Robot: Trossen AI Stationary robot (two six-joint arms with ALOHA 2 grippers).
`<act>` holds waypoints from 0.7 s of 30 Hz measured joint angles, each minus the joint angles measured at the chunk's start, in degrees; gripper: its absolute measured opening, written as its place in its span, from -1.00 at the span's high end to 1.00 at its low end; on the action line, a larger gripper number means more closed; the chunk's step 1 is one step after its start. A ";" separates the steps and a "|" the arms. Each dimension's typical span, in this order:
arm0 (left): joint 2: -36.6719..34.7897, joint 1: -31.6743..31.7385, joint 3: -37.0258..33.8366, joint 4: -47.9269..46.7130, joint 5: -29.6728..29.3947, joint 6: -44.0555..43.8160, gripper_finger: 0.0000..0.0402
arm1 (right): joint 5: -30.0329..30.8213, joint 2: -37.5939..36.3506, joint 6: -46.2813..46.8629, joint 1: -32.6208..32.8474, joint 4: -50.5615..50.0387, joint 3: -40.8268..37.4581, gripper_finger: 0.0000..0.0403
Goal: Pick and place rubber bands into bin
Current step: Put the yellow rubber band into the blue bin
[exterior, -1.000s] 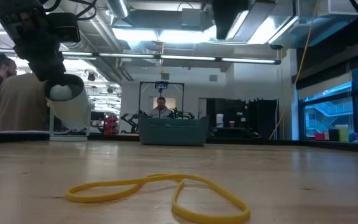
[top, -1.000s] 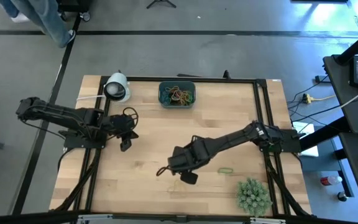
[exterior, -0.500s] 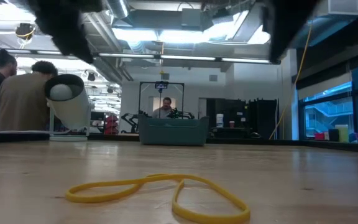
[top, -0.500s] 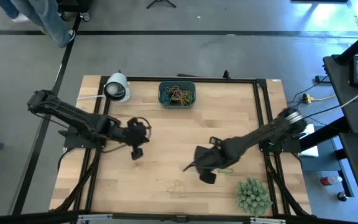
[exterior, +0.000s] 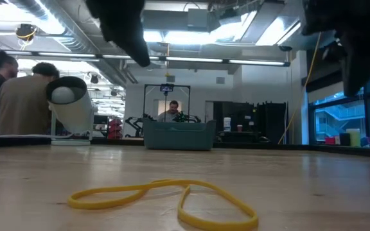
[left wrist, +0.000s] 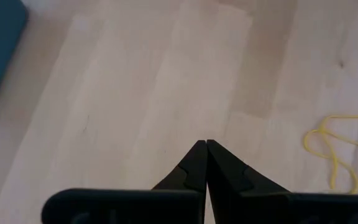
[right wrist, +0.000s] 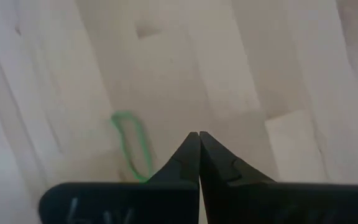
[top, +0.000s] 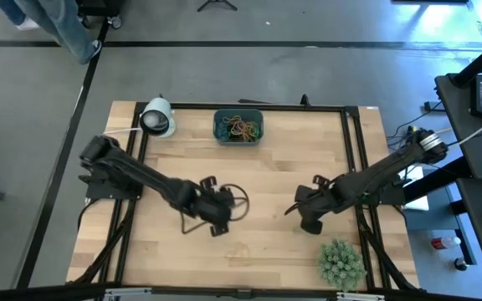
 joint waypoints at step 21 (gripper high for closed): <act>27.31 -3.92 23.22 -6.65 11.88 1.80 0.53 | 0.11 -6.14 -4.59 0.00 2.84 -8.37 1.00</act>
